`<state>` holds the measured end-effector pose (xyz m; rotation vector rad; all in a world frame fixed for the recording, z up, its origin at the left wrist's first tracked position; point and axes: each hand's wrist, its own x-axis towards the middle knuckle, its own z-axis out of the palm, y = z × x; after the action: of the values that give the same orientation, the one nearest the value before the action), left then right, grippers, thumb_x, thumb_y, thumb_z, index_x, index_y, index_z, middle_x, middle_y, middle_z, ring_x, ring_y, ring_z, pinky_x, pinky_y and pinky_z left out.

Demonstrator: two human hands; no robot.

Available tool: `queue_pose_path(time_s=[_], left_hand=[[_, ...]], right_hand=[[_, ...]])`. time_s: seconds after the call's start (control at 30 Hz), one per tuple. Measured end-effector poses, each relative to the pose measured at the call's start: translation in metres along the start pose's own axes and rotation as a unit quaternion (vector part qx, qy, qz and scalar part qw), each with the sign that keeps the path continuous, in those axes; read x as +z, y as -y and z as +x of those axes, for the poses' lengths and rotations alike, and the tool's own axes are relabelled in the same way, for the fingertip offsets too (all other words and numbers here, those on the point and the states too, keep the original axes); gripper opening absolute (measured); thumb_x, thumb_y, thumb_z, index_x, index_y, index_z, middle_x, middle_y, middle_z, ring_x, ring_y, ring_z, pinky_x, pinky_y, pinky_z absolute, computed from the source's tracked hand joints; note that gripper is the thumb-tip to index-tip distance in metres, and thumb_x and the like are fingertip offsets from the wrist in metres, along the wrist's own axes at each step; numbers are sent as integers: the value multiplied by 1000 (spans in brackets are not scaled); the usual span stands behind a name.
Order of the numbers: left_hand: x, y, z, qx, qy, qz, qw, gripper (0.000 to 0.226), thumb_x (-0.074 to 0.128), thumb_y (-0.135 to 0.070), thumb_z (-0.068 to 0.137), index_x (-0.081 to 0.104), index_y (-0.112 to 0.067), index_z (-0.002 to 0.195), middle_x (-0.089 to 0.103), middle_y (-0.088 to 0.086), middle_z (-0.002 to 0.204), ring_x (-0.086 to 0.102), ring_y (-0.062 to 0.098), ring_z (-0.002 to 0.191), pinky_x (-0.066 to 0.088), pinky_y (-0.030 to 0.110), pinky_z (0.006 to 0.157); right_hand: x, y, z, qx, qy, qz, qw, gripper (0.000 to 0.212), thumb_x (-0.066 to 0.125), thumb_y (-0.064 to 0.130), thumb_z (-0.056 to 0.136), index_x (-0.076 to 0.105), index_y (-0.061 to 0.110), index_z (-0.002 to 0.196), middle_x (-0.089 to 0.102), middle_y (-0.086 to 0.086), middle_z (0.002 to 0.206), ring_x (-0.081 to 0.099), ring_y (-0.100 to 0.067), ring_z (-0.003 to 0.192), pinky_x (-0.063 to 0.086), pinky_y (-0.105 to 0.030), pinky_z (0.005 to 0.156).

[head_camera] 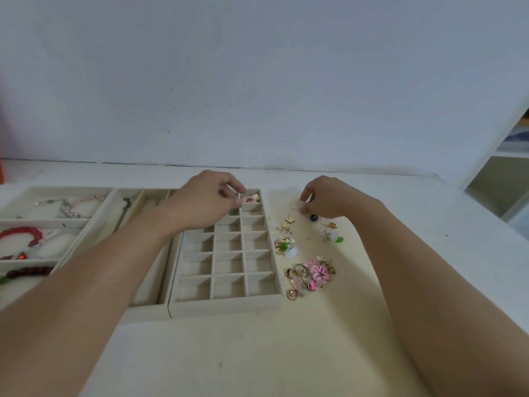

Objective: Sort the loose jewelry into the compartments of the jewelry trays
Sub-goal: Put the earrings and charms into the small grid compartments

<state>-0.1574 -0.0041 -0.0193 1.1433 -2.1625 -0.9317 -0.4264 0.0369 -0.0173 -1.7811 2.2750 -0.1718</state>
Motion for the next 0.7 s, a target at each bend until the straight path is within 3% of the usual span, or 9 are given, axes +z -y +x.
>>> queue_pose_path(time_s=[0.13, 0.3, 0.4, 0.47, 0.6, 0.7], left_hand=[[1, -2, -2, 4, 1, -6, 1000, 8, 74, -33, 88, 70, -32, 95, 72, -17, 75, 52, -1, 49, 39, 12, 47], [2, -7, -4, 5, -1, -2, 1000, 10, 75, -33, 88, 70, -33, 96, 74, -11, 82, 57, -5, 57, 44, 20, 58], [3, -16, -7, 13, 2, -21, 1000, 14, 77, -35, 86, 71, -34, 99, 74, -11, 84, 62, -2, 66, 46, 17, 56], [3, -23, -10, 21, 7, -57, 998, 16, 79, -35, 85, 71, -33, 100, 76, -11, 86, 69, 3, 78, 49, 17, 67], [2, -33, -13, 30, 2, -156, 987, 13, 79, -29, 85, 71, -25, 95, 78, -5, 81, 73, 3, 75, 51, 11, 66], [0, -33, -13, 18, -17, -150, 988, 9, 76, -22, 89, 71, -21, 96, 78, -2, 79, 73, 8, 72, 55, 23, 71]], right_hand=[[0, 5, -3, -12, -4, 12, 1000, 12, 72, 27, 91, 73, 18, 100, 73, 3, 90, 57, -1, 72, 42, -20, 60], [-25, 17, -19, -54, -38, 35, 997, 9, 69, 27, 95, 68, 25, 86, 71, 8, 94, 64, -10, 88, 45, -25, 70], [-40, 31, -34, -112, -48, 96, 988, 7, 68, 29, 95, 67, 27, 88, 73, 15, 84, 64, -1, 78, 42, -17, 60], [-45, 44, -45, -148, -25, 140, 979, 5, 68, 27, 95, 66, 26, 91, 75, 19, 82, 67, 4, 72, 44, -11, 54], [-46, 61, -55, -187, -24, 155, 970, 4, 69, 28, 94, 66, 25, 91, 75, 20, 82, 67, 2, 72, 49, -18, 62], [-47, 64, -59, -186, -21, 195, 963, 7, 70, 30, 94, 70, 23, 93, 76, 15, 85, 69, -4, 76, 51, -17, 62]])
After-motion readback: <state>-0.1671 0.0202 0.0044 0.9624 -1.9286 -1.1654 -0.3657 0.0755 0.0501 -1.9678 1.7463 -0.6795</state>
